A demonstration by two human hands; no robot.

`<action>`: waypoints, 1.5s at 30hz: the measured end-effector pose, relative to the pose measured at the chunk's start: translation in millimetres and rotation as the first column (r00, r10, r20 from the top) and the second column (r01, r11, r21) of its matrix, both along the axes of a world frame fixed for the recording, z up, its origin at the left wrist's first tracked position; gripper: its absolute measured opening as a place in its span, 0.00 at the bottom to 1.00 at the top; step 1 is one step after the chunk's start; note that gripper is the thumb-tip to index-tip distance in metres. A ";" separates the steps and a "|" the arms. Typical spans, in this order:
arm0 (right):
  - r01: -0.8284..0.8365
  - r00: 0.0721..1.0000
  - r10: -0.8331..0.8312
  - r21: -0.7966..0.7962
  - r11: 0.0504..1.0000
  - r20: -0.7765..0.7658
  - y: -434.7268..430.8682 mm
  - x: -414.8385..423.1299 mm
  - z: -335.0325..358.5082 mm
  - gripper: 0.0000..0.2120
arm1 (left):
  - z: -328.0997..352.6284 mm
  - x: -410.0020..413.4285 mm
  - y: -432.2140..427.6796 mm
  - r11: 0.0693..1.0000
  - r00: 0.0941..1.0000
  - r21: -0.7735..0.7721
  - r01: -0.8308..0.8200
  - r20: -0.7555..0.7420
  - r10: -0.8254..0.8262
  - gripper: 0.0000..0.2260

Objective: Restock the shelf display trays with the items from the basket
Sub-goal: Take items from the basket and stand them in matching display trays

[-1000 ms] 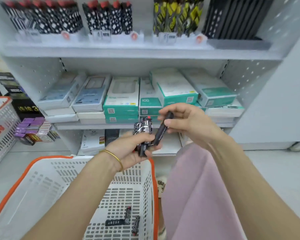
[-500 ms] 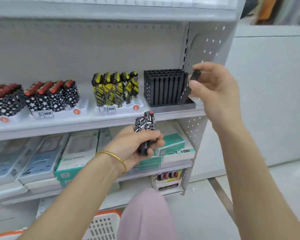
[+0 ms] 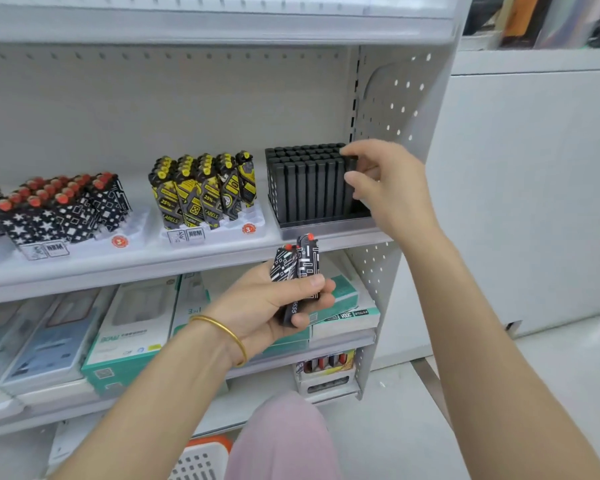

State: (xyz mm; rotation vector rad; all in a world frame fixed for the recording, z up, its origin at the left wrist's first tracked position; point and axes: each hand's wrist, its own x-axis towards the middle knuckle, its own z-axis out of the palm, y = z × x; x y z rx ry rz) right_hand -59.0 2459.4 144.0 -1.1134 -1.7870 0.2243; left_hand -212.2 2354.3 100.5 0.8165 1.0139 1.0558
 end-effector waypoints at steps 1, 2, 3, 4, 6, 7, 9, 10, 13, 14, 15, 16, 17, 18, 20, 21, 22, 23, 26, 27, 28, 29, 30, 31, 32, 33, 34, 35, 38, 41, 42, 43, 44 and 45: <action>0.001 1.000 -0.001 -0.010 1.000 0.023 0.4 1.2 0.0 0.16 | -0.1 0.0 0.1 1.000 1.000 0.003 0.002 0.005 -0.002 0.09; 0.014 0.999 -0.013 -0.009 1.000 0.037 1.0 2.0 -0.7 0.16 | -0.3 0.1 0.1 1.000 1.000 0.006 0.003 0.008 -0.003 0.09; 0.036 0.998 -0.036 0.000 0.999 0.048 1.5 1.8 -1.9 0.17 | -0.2 0.2 -0.1 1.000 1.000 0.013 0.003 0.012 -0.003 0.11; 0.052 0.997 -0.053 0.008 0.999 0.059 1.9 0.9 -3.7 0.18 | 0.2 0.1 -0.6 1.000 1.000 0.023 -0.002 0.014 0.001 0.12; 0.053 0.996 -0.053 0.003 0.999 0.076 0.3 -2.1 -9.3 0.21 | 0.5 0.1 -1.8 0.998 1.000 0.062 -0.024 -0.001 0.024 0.12; 0.061 0.995 -0.062 0.009 0.998 0.077 -2.9 -3.1 -11.9 0.23 | 0.6 0.3 -2.5 0.996 0.999 0.087 -0.036 -0.024 0.038 0.11; 0.128 0.990 -0.132 0.097 0.987 0.039 -15.1 -3.6 -14.6 0.26 | 0.2 0.5 -4.2 0.988 0.994 0.139 -0.061 -0.081 0.073 0.11; 0.159 0.987 -0.162 0.167 0.973 0.004 -23.4 -3.9 -15.4 0.24 | -0.5 0.5 -4.9 0.983 0.990 0.168 -0.074 -0.108 0.093 0.11; 0.014 0.995 0.003 0.178 0.984 -0.096 -50.3 -11.3 -16.5 0.14 | -1.6 -0.8 -6.5 0.966 0.983 0.241 -0.090 -0.134 0.125 0.11; -0.096 0.984 0.106 0.076 0.992 -0.144 -58.8 -15.1 -16.1 0.11 | -1.8 -1.5 -7.1 0.962 0.983 0.259 -0.090 -0.133 0.128 0.11; -0.210 0.959 0.197 -0.046 0.977 -0.204 -65.6 -18.7 -16.2 0.10 | -1.5 -2.5 -7.9 0.957 0.983 0.275 -0.089 -0.129 0.129 0.12; -0.307 0.931 0.263 -0.152 0.940 -0.251 -70.0 -21.3 -16.4 0.09 | -1.6 -4.1 -8.6 0.954 0.984 0.287 -0.085 -0.128 0.126 0.12; -0.378 0.911 0.314 -0.238 0.894 -0.267 -71.5 -22.3 -16.3 0.09 | -1.4 -5.5 -9.4 0.952 0.983 0.297 -0.073 -0.137 0.118 0.14; -0.437 0.893 0.364 -0.316 0.842 -0.265 -70.6 -22.2 -16.1 0.09 | -1.2 -6.9 -10.4 0.951 0.983 0.305 -0.055 -0.153 0.106 0.17; -0.548 0.836 0.463 -0.440 0.712 -0.293 -65.1 -20.8 -15.1 0.10 | -0.2 -9.6 -12.8 0.953 0.981 0.303 -0.013 -0.178 0.070 0.20; -0.595 0.804 0.496 -0.473 0.650 -0.329 -61.7 -20.2 -13.9 0.10 | 0.5 -10.8 -14.0 0.956 0.981 0.295 0.000 -0.188 0.058 0.19; -0.636 0.771 0.520 -0.484 0.601 -0.368 -59.0 -19.6 -12.9 0.09 | 1.2 -12.0 -15.1 0.959 0.979 0.282 0.008 -0.196 0.049 0.18; -0.678 0.735 0.545 -0.474 0.562 -0.404 -56.5 -18.9 -12.6 0.08 | 2.2 -13.1 -16.2 0.963 0.980 0.268 0.013 -0.197 0.041 0.17; -0.760 0.646 0.647 -0.412 0.502 -0.405 -54.4 -17.9 -12.5 0.14 | 5.5 -16.0 -18.6 0.969 0.991 0.244 0.030 -0.136 0.004 0.13; -0.767 0.634 0.678 -0.413 0.491 -0.371 -55.6 -18.2 -12.2 0.16 | 6.4 -16.7 -18.9 0.970 0.994 0.240 0.040 -0.106 -0.015 0.12; -0.769 0.627 0.698 -0.422 0.481 -0.347 -56.6 -18.7 -12.2 0.17 | 7.2 -17.2 -19.1 0.971 0.996 0.233 0.051 -0.085 -0.032 0.12; -0.769 0.624 0.704 -0.430 0.473 -0.340 -57.1 -18.9 -12.4 0.18 | 7.6 -17.4 -19.5 0.973 0.996 0.224 0.060 -0.072 -0.045 0.12; -0.770 0.623 0.702 -0.431 0.471 -0.347 -57.5 -18.9 -12.5 0.17 | 7.7 -17.6 -20.0 0.974 0.996 0.213 0.072 -0.059 -0.060 0.12; -0.773 0.622 0.695 -0.425 0.471 -0.360 -57.6 -18.7 -13.2 0.17 | 7.7 -17.6 -20.4 0.975 0.996 0.204 0.086 -0.041 -0.079 0.12; -0.777 0.621 0.686 -0.415 0.473 -0.380 -57.5 -18.3 -14.5 0.15 | 7.8 -17.4 -20.9 0.976 0.995 0.195 0.099 -0.014 -0.098 0.11; -0.781 0.619 0.674 -0.403 0.476 -0.403 -57.1 -17.5 -16.4 0.15 | 8.2 -16.9 -21.2 0.977 0.993 0.186 0.108 0.022 -0.114 0.09; -0.785 0.617 0.660 -0.394 0.479 -0.427 -57.4 -16.9 -18.3 0.14 | 8.2 -16.5 -21.0 0.979 0.990 0.171 0.110 0.066 -0.123 0.08; -0.786 0.618 0.641 -0.387 0.482 -0.456 -57.5 -16.3 -20.9 0.14 | 8.0 -16.2 -20.5 0.982 0.985 0.155 0.109 0.113 -0.127 0.07; -0.795 0.605 0.587 -0.366 0.484 -0.538 -58.7 -15.9 -28.6 0.14 | 5.6 -14.6 -18.5 0.986 0.956 0.111 0.123 0.253 -0.148 0.07; -0.776 0.622 0.550 -0.342 0.531 -0.558 -59.9 -17.1 -33.4 0.12 | 4.9 -11.3 -18.2 0.990 0.936 0.057 0.132 0.321 -0.144 0.07; -0.766 0.630 0.532 -0.340 0.546 -0.565 -60.2 -17.1 -33.8 0.11 | 4.7 -10.4 -17.8 0.991 0.933 0.037 0.128 0.335 -0.133 0.06; -0.755 0.641 0.518 -0.342 0.559 -0.567 -60.4 -16.8 -34.2 0.11 | 5.0 -9.3 -17.5 0.992 0.930 0.021 0.124 0.346 -0.124 0.05; -0.744 0.652 0.510 -0.346 0.572 -0.561 -60.6 -16.6 -34.5 0.10 | 5.3 -8.2 -17.2 0.993 0.930 0.009 0.119 0.349 -0.114 0.04; -0.733 0.664 0.503 -0.350 0.583 -0.553 -60.5 -16.4 -35.0 0.10 | 5.6 -7.0 -16.7 0.994 0.932 0.000 0.108 0.347 -0.102 0.04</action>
